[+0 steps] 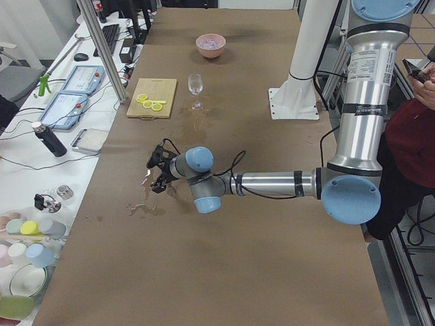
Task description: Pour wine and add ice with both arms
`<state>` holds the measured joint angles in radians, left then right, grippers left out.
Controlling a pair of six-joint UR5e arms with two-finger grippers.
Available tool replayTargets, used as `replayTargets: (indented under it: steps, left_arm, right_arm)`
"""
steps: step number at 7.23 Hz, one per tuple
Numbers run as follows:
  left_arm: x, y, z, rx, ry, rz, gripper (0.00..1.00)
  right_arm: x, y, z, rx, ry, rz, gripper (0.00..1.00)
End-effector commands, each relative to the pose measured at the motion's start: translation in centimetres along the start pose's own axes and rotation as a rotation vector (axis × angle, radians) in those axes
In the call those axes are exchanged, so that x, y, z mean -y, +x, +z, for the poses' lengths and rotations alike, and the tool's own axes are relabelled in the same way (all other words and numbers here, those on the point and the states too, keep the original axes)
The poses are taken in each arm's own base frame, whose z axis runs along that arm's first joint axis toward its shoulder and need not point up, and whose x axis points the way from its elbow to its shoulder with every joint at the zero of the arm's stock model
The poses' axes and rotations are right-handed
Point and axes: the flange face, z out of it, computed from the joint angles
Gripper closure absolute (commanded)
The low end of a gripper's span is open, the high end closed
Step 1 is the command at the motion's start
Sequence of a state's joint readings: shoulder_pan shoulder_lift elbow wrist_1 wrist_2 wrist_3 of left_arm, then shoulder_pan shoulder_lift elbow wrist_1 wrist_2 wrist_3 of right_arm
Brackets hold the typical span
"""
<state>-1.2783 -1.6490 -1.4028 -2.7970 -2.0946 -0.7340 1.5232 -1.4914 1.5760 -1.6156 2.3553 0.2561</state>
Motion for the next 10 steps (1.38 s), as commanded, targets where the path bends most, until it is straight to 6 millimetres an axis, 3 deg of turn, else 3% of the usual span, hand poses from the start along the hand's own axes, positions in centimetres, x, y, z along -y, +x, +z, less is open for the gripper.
replayTargets:
  steps: [1,2,4,10]
  left_arm:
    - [7.4,-3.6,-4.0,0.022,-0.127,0.012,0.02]
    - [8.5,-5.8,-5.0,0.071,-0.177,0.028,0.02]
    - [11.8,-6.7,-6.1,0.094,-0.264,-0.005,0.02]
    - [12.1,-7.8,-6.0,0.131,-0.363,0.018,0.02]
  right_arm:
    - [0.5,-0.7,-0.5,0.002,0.010,-0.005,0.00]
    - [0.5,-0.8,-0.5,0.002,0.010,-0.007,0.00]
    - [0.7,-1.3,-1.1,0.007,0.017,-0.015,0.00]
    - [0.1,-1.0,-0.8,0.014,0.008,-0.006,0.00]
